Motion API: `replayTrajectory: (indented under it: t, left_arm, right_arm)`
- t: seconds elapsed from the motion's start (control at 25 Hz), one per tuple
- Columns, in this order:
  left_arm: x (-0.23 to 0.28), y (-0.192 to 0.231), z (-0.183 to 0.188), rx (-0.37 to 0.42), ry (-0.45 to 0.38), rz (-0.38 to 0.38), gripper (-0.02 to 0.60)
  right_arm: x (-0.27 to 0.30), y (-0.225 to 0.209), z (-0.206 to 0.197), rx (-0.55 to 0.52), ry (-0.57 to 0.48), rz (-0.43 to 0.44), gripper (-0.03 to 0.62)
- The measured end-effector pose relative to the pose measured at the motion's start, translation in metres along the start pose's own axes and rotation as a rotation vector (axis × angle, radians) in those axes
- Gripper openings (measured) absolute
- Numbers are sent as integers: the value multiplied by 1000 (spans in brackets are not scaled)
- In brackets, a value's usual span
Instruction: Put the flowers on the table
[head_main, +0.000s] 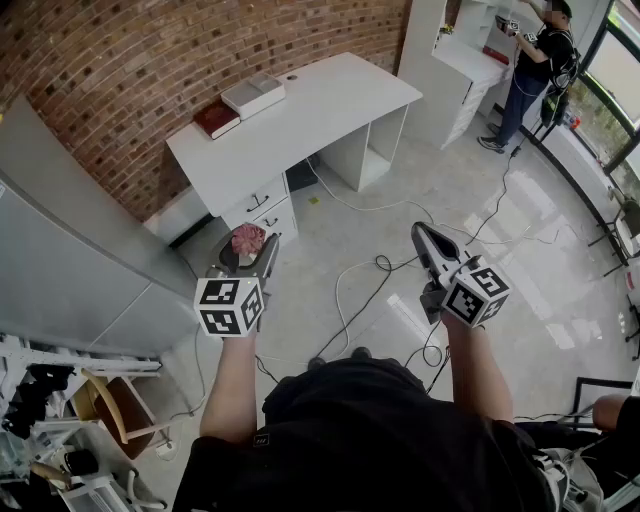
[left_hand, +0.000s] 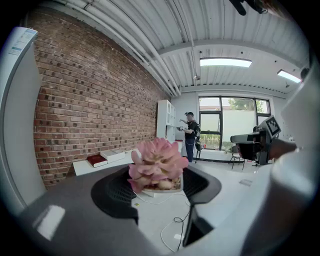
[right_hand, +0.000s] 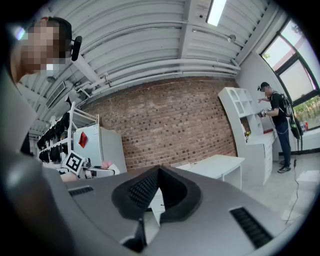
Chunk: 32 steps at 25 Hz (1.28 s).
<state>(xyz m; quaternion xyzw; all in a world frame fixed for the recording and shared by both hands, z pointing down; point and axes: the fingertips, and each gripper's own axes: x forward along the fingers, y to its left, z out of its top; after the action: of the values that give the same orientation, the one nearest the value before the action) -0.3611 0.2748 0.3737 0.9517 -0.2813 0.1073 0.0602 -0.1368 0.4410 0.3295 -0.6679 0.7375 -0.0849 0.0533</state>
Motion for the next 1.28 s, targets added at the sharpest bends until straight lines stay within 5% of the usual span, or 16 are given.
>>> replayTrajectory:
  t: [0.84, 1.28]
  left_arm:
    - [-20, 27, -41, -19, 44, -41, 272]
    - [4, 45, -39, -33, 41, -27, 272]
  right_arm:
    - [8, 42, -26, 28, 8, -14, 9]
    - [25, 14, -39, 67, 30, -29, 9]
